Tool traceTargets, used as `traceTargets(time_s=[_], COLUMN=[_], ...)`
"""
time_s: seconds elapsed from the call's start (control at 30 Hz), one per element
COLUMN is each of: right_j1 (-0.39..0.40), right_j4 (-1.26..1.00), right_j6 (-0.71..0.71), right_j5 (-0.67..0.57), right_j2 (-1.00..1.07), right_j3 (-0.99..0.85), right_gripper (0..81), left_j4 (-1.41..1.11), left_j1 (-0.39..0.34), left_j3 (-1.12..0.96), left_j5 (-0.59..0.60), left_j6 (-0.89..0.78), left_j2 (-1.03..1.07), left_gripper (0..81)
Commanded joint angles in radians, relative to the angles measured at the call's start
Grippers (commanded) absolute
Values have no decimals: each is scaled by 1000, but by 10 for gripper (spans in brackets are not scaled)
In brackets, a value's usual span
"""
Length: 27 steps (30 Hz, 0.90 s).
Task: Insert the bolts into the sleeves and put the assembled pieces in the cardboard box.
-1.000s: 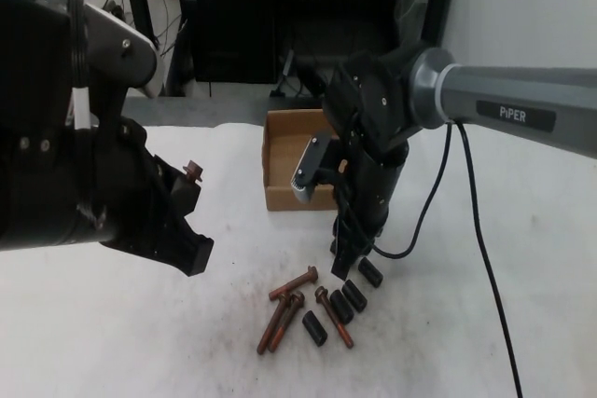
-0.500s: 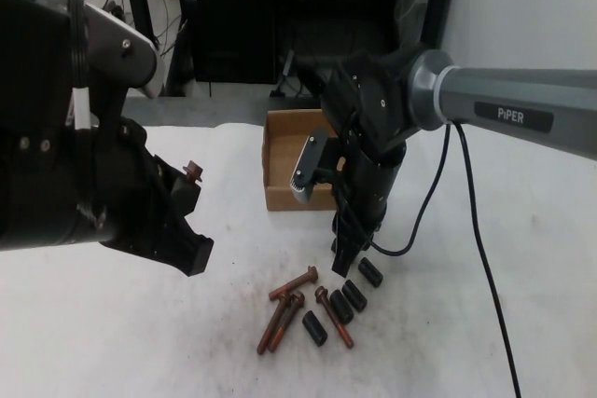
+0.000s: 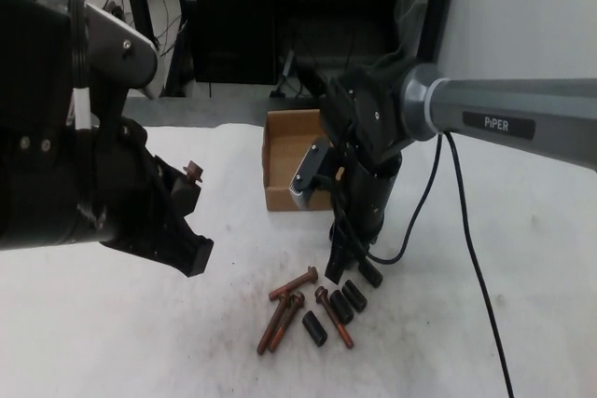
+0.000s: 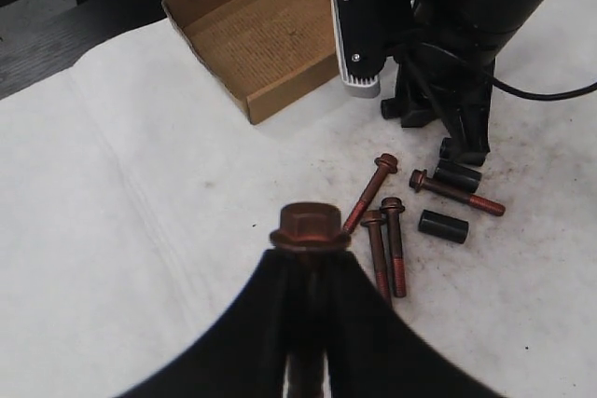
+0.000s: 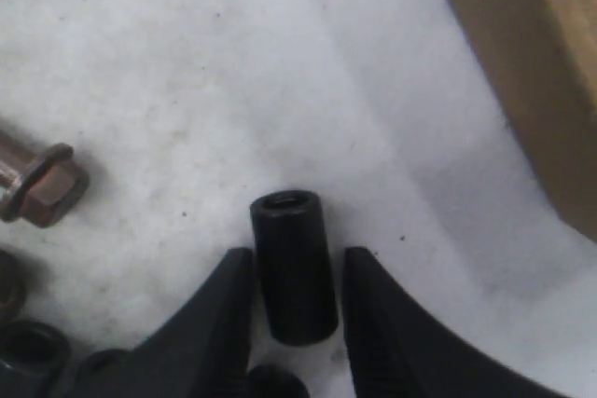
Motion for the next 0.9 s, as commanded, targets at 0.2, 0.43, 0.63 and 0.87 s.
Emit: traceTargets(time_s=[0.2,0.43,0.63,0.87], right_j1=[-2,-2,-2,-2], right_j4=[-39,-55,-51,0], right_j6=[6,6,6,6], right_j5=[-24,-24,-24,-24], right_j2=[7,7,7,7], right_j3=[-1,-1,-1,-1], right_gripper=[312,312,248,209], left_j4=[-6,-6,-6,-6], left_j1=[2,2,2,2], left_j3=[-2,-2,-2,-2], left_j5=[-5,-5,-5,-5], left_j6=[14,14,14,14], left_j2=[-10,-10,-10,-10], left_gripper=[3,3,3,3])
